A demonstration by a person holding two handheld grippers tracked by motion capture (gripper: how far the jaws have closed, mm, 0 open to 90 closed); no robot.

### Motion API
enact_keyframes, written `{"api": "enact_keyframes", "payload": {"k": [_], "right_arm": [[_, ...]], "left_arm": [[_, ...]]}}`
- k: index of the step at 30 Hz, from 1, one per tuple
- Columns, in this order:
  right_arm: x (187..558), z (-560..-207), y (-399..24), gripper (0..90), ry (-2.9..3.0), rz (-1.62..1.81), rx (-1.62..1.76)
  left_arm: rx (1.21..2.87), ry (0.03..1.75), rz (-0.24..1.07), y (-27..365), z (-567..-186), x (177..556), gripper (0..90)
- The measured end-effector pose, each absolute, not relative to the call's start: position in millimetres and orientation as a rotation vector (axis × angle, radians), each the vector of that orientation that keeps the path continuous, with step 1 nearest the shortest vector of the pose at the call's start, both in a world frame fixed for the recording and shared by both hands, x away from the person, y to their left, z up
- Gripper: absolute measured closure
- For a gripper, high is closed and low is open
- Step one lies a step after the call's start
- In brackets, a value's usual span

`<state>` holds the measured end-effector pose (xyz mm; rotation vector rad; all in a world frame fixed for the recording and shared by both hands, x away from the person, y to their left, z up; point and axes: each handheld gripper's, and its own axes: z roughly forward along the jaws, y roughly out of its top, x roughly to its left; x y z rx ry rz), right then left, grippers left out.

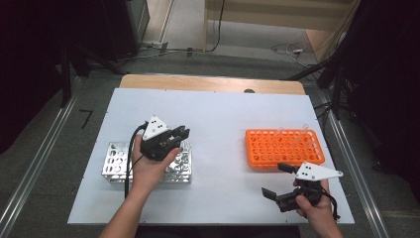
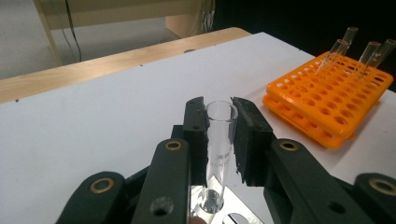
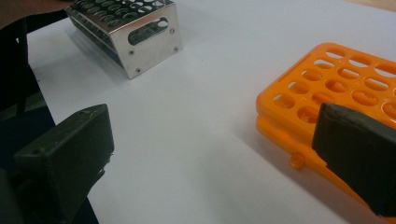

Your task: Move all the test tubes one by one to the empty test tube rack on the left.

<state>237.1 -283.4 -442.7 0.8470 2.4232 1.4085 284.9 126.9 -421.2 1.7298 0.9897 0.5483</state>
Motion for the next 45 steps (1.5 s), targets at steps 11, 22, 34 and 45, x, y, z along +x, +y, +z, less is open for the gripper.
{"api": "enact_keyframes", "payload": {"k": [11,22,34,45], "right_arm": [[236.3,-442.8,-282.2,0.0,2.422,1.398,0.838],[236.6,-443.1,-282.7,0.0,2.422,1.391,0.840],[237.9,-444.4,-284.0,0.0,2.418,1.381,0.850],[239.0,-442.6,-287.8,0.0,2.397,1.389,0.865]], "left_arm": [[1.783,0.999,0.561,120.3,-431.5,285.2,75.2],[1.842,1.030,0.529,118.9,-433.5,288.4,75.1],[1.920,1.060,0.483,116.4,-436.6,292.4,74.4],[1.875,1.079,0.470,121.4,-432.2,289.6,57.5]]}}
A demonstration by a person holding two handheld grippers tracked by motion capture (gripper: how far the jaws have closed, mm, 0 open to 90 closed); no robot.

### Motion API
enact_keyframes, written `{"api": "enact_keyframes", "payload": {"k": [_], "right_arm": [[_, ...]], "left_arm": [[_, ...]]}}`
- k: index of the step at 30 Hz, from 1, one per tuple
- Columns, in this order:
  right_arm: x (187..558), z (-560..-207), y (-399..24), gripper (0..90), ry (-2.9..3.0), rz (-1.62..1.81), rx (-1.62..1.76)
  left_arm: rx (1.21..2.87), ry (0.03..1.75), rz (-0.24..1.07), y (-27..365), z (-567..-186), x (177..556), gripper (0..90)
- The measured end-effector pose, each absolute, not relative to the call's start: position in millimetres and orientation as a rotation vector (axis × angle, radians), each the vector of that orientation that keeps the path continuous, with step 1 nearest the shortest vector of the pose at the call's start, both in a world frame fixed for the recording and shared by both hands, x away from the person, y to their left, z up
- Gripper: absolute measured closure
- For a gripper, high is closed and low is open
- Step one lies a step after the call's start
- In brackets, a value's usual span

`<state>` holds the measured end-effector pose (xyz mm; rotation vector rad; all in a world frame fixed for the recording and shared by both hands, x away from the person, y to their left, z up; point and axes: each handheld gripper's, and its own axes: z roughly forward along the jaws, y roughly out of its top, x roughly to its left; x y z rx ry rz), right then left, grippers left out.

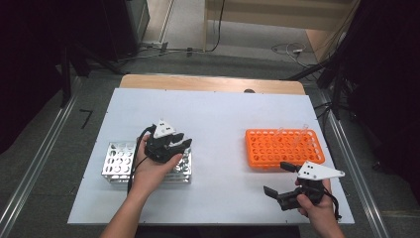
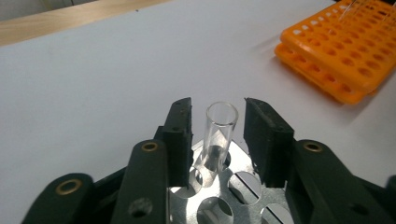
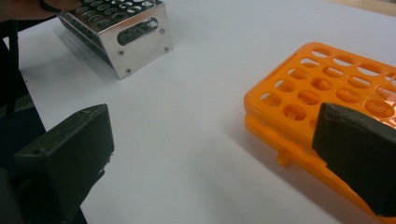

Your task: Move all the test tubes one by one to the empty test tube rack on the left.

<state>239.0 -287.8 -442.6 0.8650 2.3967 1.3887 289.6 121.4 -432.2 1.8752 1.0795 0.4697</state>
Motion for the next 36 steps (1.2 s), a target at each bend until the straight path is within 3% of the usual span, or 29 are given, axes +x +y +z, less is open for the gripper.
{"api": "enact_keyframes", "payload": {"k": [8,16,19,36], "right_arm": [[243.4,-439.9,-292.3,0.0,2.367,1.388,0.884],[251.4,-437.4,-302.7,0.0,2.328,1.379,0.920],[255.7,-437.9,-308.7,0.0,2.310,1.373,0.945],[279.0,-439.3,-351.3,0.0,2.190,1.347,1.095]], "left_arm": [[1.811,1.069,0.465,125.1,-428.5,278.5,26.3],[1.755,1.034,0.439,129.8,-422.0,265.8,10.2],[1.744,1.036,0.435,131.3,-421.1,261.9,0.5],[1.701,0.993,0.408,141.3,-417.4,242.1,0.0]]}}
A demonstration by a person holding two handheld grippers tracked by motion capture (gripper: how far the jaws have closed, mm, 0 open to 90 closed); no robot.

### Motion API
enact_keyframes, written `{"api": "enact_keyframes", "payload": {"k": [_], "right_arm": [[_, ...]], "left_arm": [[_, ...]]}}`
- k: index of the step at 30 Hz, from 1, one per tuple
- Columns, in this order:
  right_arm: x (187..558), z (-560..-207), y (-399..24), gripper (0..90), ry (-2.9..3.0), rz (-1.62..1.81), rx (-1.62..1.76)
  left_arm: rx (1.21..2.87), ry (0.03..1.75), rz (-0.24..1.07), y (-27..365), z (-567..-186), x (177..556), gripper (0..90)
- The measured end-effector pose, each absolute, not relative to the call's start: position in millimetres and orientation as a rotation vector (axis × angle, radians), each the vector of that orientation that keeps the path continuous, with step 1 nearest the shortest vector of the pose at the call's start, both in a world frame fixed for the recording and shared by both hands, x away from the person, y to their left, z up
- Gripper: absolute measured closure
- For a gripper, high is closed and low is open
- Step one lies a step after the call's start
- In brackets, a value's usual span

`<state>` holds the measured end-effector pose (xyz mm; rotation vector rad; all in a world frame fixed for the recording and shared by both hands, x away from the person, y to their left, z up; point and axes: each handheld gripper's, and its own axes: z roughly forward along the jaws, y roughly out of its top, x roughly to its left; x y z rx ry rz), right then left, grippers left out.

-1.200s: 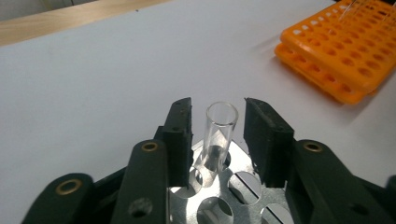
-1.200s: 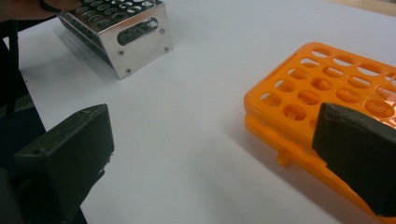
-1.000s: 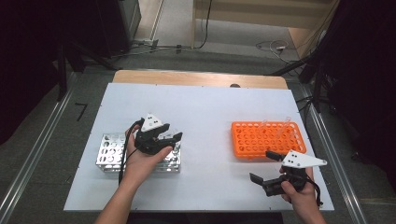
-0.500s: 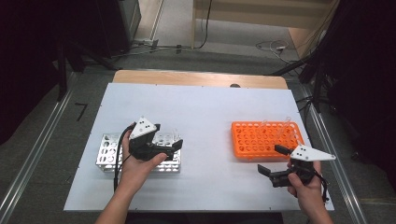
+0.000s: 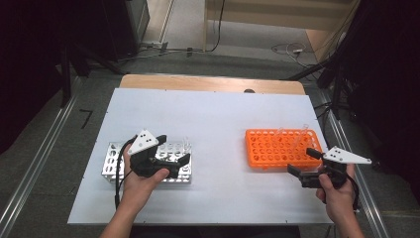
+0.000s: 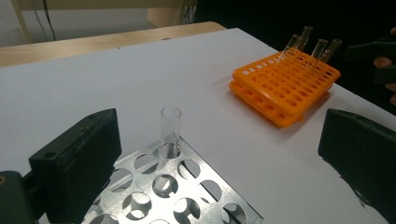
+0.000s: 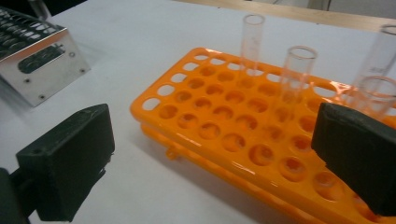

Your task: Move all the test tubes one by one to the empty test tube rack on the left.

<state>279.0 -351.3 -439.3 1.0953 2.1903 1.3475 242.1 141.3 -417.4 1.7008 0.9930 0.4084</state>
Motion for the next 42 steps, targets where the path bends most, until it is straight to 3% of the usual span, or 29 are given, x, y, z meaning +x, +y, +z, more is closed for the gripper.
{"api": "enact_keyframes", "payload": {"k": [13,19,22,23,27,42], "right_arm": [[303.2,-447.3,-373.3,6.6,2.105,1.305,1.250],[314.5,-456.5,-373.7,23.2,2.082,1.248,1.305],[319.1,-460.8,-374.9,35.9,2.061,1.195,1.332],[321.9,-463.4,-377.1,43.9,2.044,1.192,1.358],[325.0,-467.3,-379.4,54.1,2.025,1.181,1.370],[321.2,-474.3,-378.9,73.4,2.021,1.132,1.293]], "left_arm": [[1.693,1.002,0.401,143.8,-418.9,241.1,0.0],[1.692,1.007,0.395,145.6,-419.5,241.5,0.0],[1.694,1.006,0.393,145.3,-419.8,241.7,0.0],[1.694,1.008,0.390,145.0,-420.0,241.8,0.0],[1.697,1.013,0.388,144.6,-421.2,242.7,0.0],[1.713,1.007,0.379,140.7,-422.6,242.6,0.0]]}}
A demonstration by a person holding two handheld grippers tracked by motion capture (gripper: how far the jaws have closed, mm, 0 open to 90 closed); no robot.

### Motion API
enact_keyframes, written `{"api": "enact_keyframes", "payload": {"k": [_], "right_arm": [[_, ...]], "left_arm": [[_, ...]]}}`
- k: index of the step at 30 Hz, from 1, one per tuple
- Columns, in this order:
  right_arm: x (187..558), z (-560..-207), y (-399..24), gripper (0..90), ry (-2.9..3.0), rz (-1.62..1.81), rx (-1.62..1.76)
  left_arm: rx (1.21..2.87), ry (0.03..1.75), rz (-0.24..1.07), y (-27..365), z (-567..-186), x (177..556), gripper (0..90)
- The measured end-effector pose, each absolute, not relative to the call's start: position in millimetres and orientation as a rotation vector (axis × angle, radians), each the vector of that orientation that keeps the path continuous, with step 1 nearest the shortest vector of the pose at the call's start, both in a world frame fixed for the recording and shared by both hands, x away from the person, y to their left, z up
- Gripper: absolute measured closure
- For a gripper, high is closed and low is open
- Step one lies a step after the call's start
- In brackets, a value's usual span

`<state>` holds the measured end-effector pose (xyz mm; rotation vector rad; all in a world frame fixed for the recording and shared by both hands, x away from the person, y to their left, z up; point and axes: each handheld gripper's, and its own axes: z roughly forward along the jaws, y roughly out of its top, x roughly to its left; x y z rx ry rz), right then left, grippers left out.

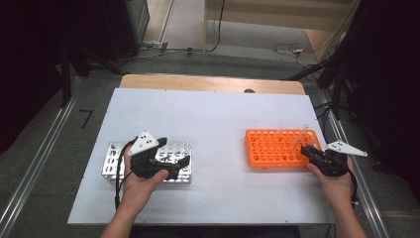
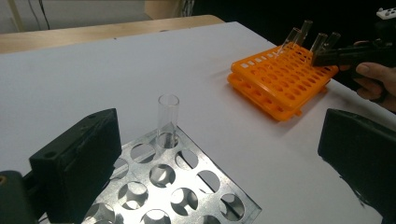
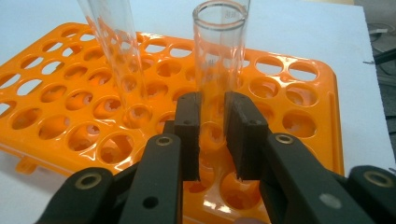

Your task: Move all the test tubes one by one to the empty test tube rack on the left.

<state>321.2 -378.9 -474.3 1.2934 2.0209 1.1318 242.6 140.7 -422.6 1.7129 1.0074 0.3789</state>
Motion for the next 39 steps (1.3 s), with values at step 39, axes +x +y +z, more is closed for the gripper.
{"api": "enact_keyframes", "payload": {"k": [39], "right_arm": [[271.9,-416.5,-333.2,74.1,2.100,1.278,1.139]], "left_arm": [[1.744,0.946,0.361,125.0,-417.6,238.9,0.0]]}}
